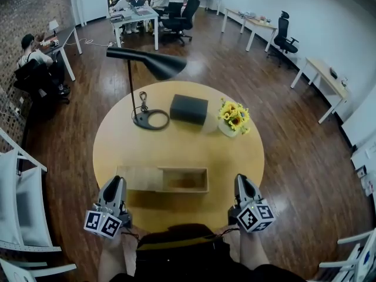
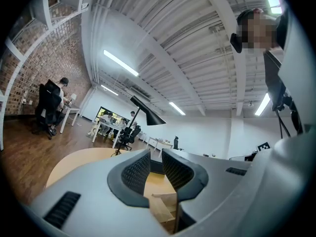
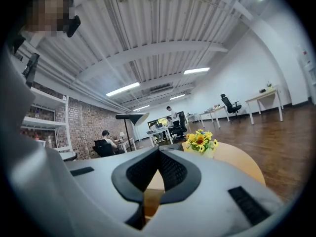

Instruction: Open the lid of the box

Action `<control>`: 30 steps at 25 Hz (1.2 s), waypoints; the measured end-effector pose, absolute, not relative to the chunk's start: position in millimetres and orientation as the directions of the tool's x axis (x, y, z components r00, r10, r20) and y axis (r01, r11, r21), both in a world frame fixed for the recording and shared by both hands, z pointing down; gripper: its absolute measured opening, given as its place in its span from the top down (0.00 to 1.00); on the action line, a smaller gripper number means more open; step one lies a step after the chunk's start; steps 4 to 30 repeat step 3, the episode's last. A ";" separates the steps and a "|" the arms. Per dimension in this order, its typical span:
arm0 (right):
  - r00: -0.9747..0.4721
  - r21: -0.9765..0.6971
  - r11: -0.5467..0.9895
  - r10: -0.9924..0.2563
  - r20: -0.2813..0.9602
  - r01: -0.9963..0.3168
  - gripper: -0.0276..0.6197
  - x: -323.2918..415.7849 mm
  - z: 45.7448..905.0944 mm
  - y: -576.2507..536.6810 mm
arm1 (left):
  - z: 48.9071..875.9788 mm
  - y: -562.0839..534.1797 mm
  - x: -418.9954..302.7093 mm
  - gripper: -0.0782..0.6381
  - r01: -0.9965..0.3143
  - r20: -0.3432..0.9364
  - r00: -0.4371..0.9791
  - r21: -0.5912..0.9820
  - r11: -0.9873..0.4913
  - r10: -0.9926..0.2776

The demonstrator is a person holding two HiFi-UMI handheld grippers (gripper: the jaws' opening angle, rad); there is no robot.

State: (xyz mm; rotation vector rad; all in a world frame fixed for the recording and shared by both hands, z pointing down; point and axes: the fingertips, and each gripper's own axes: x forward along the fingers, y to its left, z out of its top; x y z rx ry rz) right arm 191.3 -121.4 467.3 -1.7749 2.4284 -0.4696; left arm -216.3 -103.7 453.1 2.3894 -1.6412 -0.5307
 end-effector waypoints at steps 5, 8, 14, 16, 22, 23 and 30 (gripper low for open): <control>-0.322 -0.300 0.278 -0.941 0.108 -0.913 0.96 190.6 465.5 -119.9 | 453.6 -103.0 -215.1 0.80 -0.857 -0.180 0.324 0.360 -0.369 -0.929; -0.322 -0.300 0.278 -0.941 0.108 -0.913 0.96 190.6 465.5 -119.9 | 453.6 -103.0 -215.1 0.80 -0.857 -0.180 0.324 0.360 -0.369 -0.929; -0.322 -0.300 0.278 -0.941 0.108 -0.913 0.96 190.6 465.5 -119.9 | 453.6 -103.0 -215.1 0.80 -0.857 -0.180 0.324 0.360 -0.369 -0.929; -0.322 -0.300 0.278 -0.941 0.108 -0.913 0.96 190.6 465.5 -119.9 | 453.6 -103.0 -215.1 0.80 -0.857 -0.180 0.324 0.360 -0.369 -0.929; -0.322 -0.300 0.278 -0.941 0.108 -0.913 0.96 190.6 465.5 -119.9 | 453.6 -103.0 -215.1 0.80 -0.857 -0.180 0.324 0.360 -0.369 -0.929; -0.322 -0.300 0.278 -0.941 0.108 -0.913 0.96 190.6 465.5 -119.9 | 453.6 -103.0 -215.1 0.80 -0.857 -0.180 0.324 0.360 -0.369 -0.929; -0.322 -0.300 0.278 -0.941 0.108 -0.913 0.96 190.6 465.5 -119.9 | 453.6 -103.0 -215.1 0.80 -0.857 -0.180 0.324 0.360 -0.369 -0.929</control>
